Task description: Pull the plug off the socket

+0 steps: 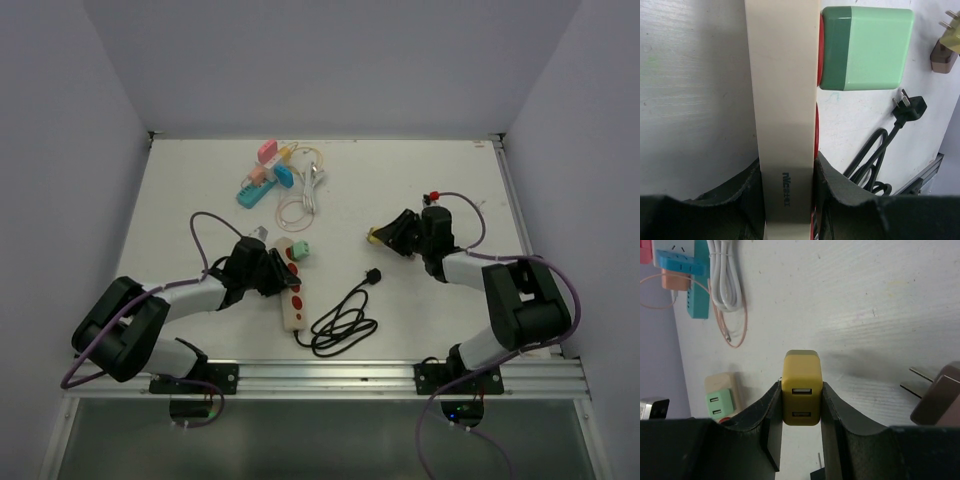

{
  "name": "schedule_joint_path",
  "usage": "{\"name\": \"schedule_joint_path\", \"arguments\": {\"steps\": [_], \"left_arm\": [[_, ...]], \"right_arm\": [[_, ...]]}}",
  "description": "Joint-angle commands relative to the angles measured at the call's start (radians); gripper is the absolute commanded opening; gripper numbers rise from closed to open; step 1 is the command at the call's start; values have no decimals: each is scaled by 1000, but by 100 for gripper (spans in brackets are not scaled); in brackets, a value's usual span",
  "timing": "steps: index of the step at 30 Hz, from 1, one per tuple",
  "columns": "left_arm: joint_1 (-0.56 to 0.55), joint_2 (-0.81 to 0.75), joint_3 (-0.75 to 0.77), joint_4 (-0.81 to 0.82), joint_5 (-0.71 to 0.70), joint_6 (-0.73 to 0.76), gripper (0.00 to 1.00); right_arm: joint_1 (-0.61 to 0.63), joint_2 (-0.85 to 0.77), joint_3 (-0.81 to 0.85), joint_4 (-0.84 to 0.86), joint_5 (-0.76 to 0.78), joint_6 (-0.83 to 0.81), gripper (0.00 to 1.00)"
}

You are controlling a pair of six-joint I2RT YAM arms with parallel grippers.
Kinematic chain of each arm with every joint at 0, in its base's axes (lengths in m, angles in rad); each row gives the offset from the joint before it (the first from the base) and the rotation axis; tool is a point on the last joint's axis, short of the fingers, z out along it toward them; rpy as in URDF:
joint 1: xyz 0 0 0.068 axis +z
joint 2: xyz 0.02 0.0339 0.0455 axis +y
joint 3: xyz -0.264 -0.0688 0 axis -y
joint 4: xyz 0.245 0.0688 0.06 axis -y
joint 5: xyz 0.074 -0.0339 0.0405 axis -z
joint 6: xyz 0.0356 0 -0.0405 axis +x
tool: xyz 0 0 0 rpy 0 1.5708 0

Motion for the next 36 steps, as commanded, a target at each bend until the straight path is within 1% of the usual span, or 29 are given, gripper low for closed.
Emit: {"name": "schedule_joint_path", "arguments": {"steps": [1,2,3,5,6,8,9,10,11,14,19,22,25,26,30,31,32,36], "left_arm": [[5,2,-37,-99,-12,103,0],[5,2,-38,-98,-9,107,0],[5,0,-38,-98,-4,108,0],[5,2,-38,-93,1,113,0],[5,2,-40,-92,7,113,0],[5,0,-40,-91,7,114,0],[5,0,-41,-91,7,114,0],[5,-1,-43,-90,7,114,0],[5,-4,-44,-90,7,114,0],[5,-12,-47,-87,10,117,0],[5,-20,-47,-87,13,123,0],[5,-20,-47,-87,11,128,0],[5,-21,-49,-84,15,128,0],[5,-21,-49,-84,16,128,0],[5,-26,-52,-82,16,128,0],[4,-27,-52,-79,18,128,0],[5,-27,-53,-78,19,128,0],[4,-29,-58,-70,27,131,0]], "right_arm": [[-5,78,81,23,-56,-25,14],[-6,87,84,23,-55,-25,18],[-11,93,86,20,-45,-25,27],[-17,99,88,-5,-36,-29,37],[-22,98,89,-22,-28,-35,45],[-25,86,94,-78,-4,-52,58],[-26,78,95,-97,7,-61,67],[-28,67,101,-147,37,-78,73],[-28,44,106,-173,51,-91,82],[-28,-15,129,-265,102,-138,91],[-17,-115,150,-328,114,-166,94],[32,-155,169,-338,110,-166,94],[119,-154,190,-313,107,-138,94],[170,-146,196,-300,107,-126,94],[273,-79,209,-181,73,-26,93],[294,-41,219,-158,74,-7,93],[335,-22,233,-154,77,-2,93],[414,93,314,-138,80,21,93]]}}
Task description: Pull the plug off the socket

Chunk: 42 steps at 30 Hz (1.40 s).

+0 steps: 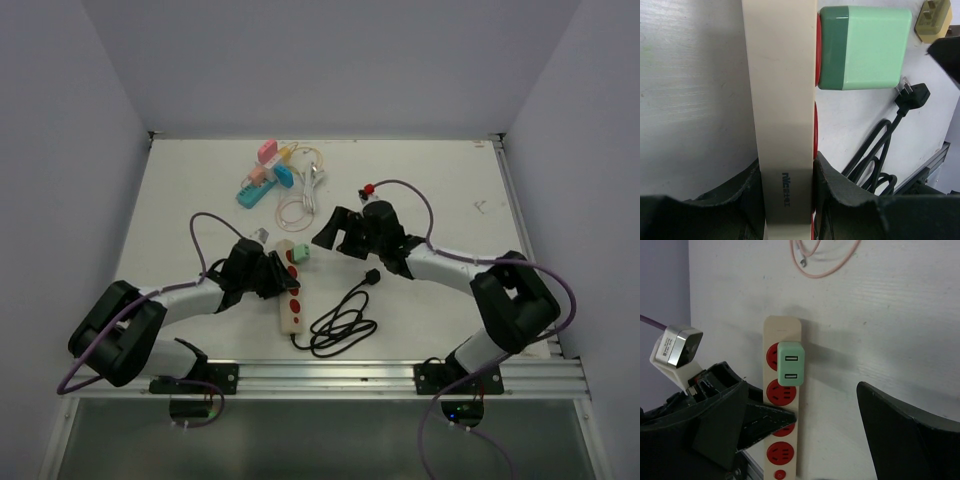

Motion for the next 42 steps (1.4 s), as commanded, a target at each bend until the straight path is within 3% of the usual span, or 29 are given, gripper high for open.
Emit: {"name": "schedule_joint_path", "arguments": {"steps": [1,7,13,16,18,21,22,24,29,33,42], "left_arm": [[2,-1,-34,-71,-10,81,0],[2,-8,-40,-67,-2,82,0],[2,-4,-47,-54,7,82,0],[2,-1,-47,-50,13,81,0],[2,1,-47,-48,15,79,0],[2,-1,-46,-48,19,79,0],[2,-1,-46,-48,19,78,0],[2,-1,-44,-51,18,76,0],[2,-2,-43,-34,13,65,29],[2,10,-29,-16,12,61,44],[2,104,23,13,15,64,47]], "right_arm": [[54,78,86,86,-9,56,93],[109,219,149,130,-24,86,90],[120,301,156,192,-67,105,75],[121,313,147,219,-78,108,56],[121,320,144,230,-85,106,51],[121,336,138,249,-102,103,30],[123,337,133,262,-107,103,16],[123,336,113,282,-112,111,1],[123,310,54,321,-133,112,0],[126,299,17,351,-145,114,0],[156,305,4,373,-148,114,0]]}}
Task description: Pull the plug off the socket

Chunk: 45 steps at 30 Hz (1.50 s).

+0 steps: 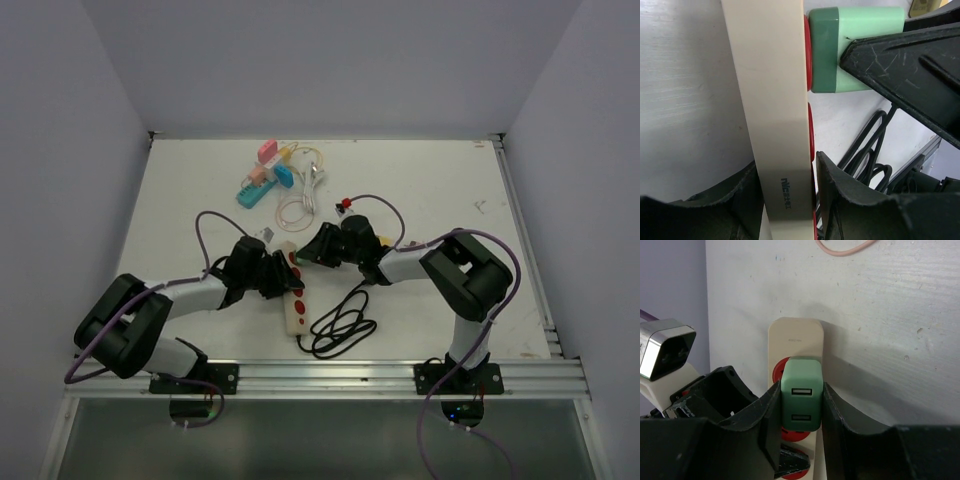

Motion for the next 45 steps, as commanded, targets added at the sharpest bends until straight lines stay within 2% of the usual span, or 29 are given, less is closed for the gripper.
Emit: {"name": "schedule_joint_path", "arguments": {"steps": [1,4,7,8,10,15,20,28,31,35,37,42,45], "left_arm": [[0,67,12,-9,-56,49,47],[0,88,26,-19,-71,52,47],[0,104,34,-35,-90,49,28],[0,107,32,-39,-96,45,13],[1,107,28,-48,-111,39,0],[3,102,-12,-94,-157,-13,0],[10,99,-45,-104,-157,-40,0],[24,88,-26,-197,-221,-46,0],[24,108,-14,-237,-251,-46,0],[12,116,20,-278,-284,-40,0],[6,110,34,-303,-321,-40,0],[4,135,60,-332,-341,-44,0],[3,150,63,-337,-352,-50,0]], "right_arm": [[43,-21,-20,13,-74,-29,0],[48,-26,-20,15,-77,-31,0],[53,-35,-26,15,-79,-32,0],[51,-40,-27,15,-79,-32,0],[51,-52,-36,4,-76,-38,0],[30,-115,-61,-18,-92,-43,0],[-48,-175,-141,97,-134,31,0],[-113,-199,-233,167,-148,45,0],[-101,-242,-192,83,-108,28,0],[-32,-308,-64,-210,12,-55,0],[-15,-325,2,-301,56,-67,0],[-9,-337,55,-424,131,-63,0],[-9,-340,37,-435,136,-69,0]]}}
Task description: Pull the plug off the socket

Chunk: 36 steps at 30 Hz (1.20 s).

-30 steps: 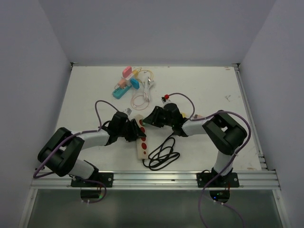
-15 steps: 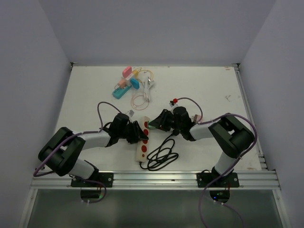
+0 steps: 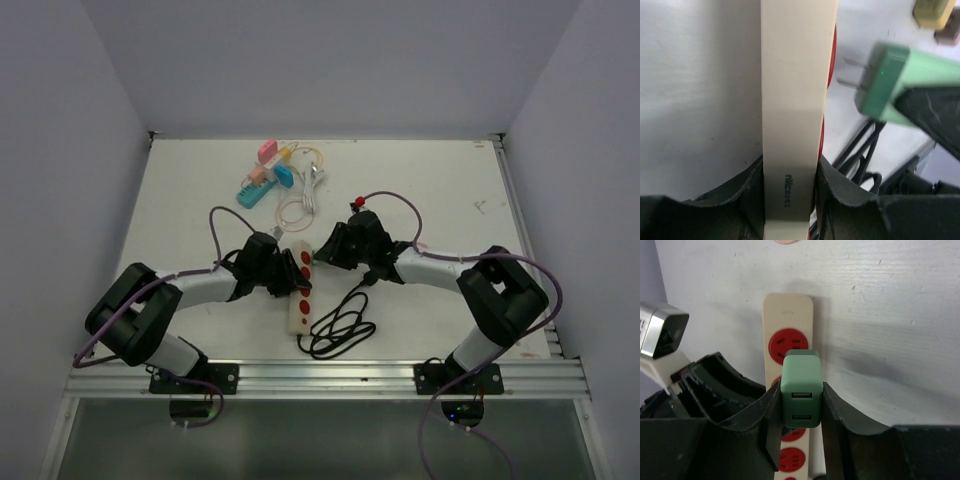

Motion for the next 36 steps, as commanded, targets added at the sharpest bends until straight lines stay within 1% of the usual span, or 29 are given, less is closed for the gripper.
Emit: {"name": "schedule_joint_path", "arguments": {"steps": [1,2,3,4,5,7,9,12,13,15,16,17,22,25,26,28,32,36], "left_arm": [[45,68,-39,-272,-371,-28,0],[45,68,-39,-273,-371,-27,0],[45,70,-39,-273,-370,-28,0],[45,68,-42,-272,-367,-22,0],[47,65,-42,-267,-365,-22,0],[47,56,-42,-273,-371,-18,0],[47,47,-44,-266,-359,-11,0],[47,19,-48,-240,-326,5,0],[47,13,-50,-232,-316,15,0],[47,-5,-56,-206,-289,22,0],[47,-11,-57,-198,-289,32,0],[47,-18,-59,-183,-252,35,0],[47,-36,-70,-137,-186,59,0],[47,-45,-79,-114,-126,68,0],[47,-53,-82,-71,-118,68,0],[47,-59,-84,-63,-108,76,0],[47,-67,-87,-42,-80,85,0],[47,-58,-96,-6,-52,87,0]], "right_arm": [[4,-117,29,-40,-24,-38,0],[2,-117,20,-23,-24,-37,0],[-1,-117,-20,21,-75,-24,0],[-8,-120,-50,157,-108,-12,0],[-24,-120,-80,219,-145,8,0],[-51,-120,-127,259,-191,46,0],[-73,-139,-143,246,-197,28,0],[-151,-191,-189,250,-208,23,0],[-201,-206,-201,238,-206,14,0],[-250,-241,-228,197,-197,-18,0],[-298,-275,-238,168,-202,-30,0],[-321,-287,-255,155,-205,-38,0],[-448,-295,-299,135,-272,-69,0],[-488,-304,-354,170,-281,-63,0],[-495,-309,-376,172,-283,-64,0],[-513,-324,-394,164,-298,-76,0],[-525,-383,-429,111,-309,-121,0],[-548,-363,-428,81,-303,-142,0]]}}
